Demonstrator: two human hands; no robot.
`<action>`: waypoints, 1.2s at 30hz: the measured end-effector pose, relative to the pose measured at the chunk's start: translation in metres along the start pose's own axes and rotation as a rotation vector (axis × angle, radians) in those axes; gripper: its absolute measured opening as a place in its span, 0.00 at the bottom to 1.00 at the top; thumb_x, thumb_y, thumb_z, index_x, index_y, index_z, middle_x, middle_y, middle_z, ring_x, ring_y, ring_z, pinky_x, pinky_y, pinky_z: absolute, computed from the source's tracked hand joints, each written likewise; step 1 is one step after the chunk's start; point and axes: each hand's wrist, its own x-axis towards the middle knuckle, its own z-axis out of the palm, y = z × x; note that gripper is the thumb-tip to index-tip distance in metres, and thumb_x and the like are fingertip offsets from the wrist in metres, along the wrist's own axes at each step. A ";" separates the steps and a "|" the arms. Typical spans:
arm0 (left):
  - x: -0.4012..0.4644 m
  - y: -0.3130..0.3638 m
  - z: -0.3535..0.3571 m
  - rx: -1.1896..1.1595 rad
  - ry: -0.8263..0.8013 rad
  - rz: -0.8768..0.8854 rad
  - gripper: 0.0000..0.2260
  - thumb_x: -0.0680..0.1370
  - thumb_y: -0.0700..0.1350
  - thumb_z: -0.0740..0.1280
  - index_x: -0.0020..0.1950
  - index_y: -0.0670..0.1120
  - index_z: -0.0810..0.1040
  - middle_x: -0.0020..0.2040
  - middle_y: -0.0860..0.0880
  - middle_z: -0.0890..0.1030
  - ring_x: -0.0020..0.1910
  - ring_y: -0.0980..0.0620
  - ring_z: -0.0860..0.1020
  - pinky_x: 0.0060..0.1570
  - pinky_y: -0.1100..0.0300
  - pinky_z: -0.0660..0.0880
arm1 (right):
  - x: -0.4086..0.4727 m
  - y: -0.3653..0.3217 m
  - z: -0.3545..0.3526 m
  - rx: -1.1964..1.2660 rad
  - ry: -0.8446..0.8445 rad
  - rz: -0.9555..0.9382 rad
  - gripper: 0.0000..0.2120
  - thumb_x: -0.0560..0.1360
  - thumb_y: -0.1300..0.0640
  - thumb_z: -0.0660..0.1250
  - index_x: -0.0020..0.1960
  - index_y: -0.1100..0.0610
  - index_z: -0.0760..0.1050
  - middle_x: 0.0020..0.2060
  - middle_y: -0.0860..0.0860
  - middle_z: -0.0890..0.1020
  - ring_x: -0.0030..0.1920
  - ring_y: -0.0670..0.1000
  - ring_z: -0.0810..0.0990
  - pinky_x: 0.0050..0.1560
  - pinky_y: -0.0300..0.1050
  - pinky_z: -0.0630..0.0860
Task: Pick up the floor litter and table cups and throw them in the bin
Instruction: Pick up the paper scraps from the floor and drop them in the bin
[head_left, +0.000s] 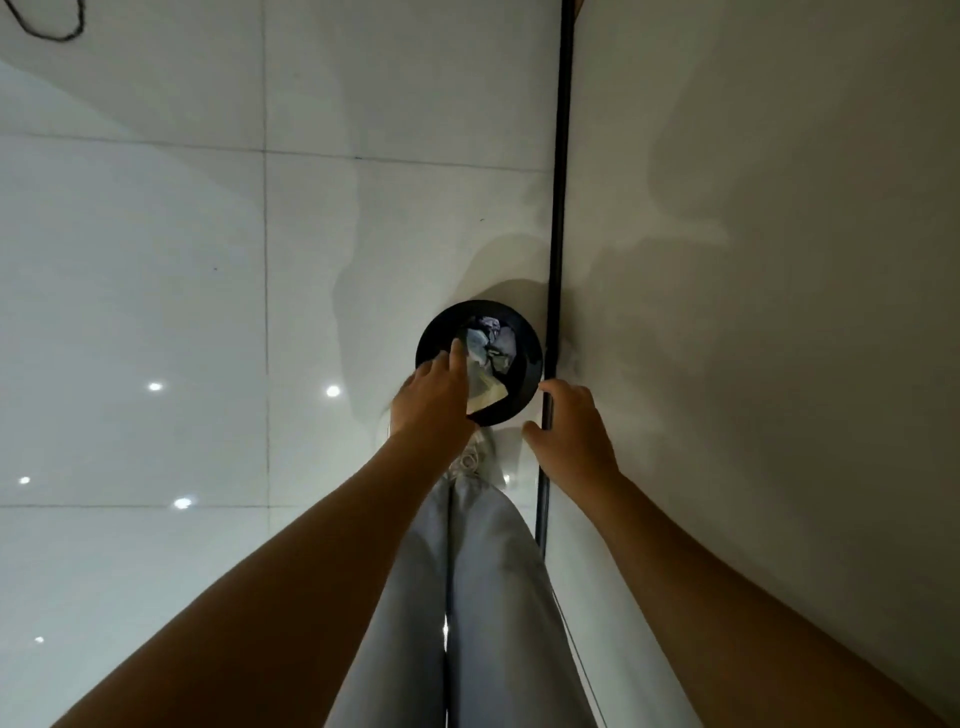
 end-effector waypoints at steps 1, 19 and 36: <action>0.006 0.002 0.000 0.012 -0.014 -0.021 0.44 0.72 0.49 0.74 0.78 0.44 0.48 0.74 0.42 0.62 0.72 0.43 0.63 0.66 0.49 0.67 | 0.000 0.001 -0.002 -0.004 0.006 -0.013 0.25 0.75 0.54 0.68 0.70 0.54 0.67 0.67 0.56 0.69 0.64 0.57 0.73 0.57 0.46 0.74; -0.135 -0.093 0.012 -0.100 0.281 -0.298 0.19 0.78 0.46 0.63 0.69 0.45 0.66 0.65 0.48 0.73 0.64 0.49 0.70 0.63 0.59 0.68 | -0.056 -0.125 0.052 -0.502 -0.174 -0.521 0.24 0.79 0.55 0.63 0.73 0.52 0.61 0.71 0.52 0.65 0.69 0.54 0.65 0.61 0.45 0.72; -0.406 -0.326 0.182 -0.607 0.417 -0.818 0.14 0.79 0.47 0.60 0.64 0.47 0.68 0.59 0.51 0.73 0.59 0.52 0.71 0.58 0.63 0.67 | -0.276 -0.223 0.360 -1.047 -0.497 -0.966 0.24 0.78 0.54 0.62 0.73 0.52 0.61 0.70 0.52 0.66 0.66 0.53 0.67 0.61 0.46 0.71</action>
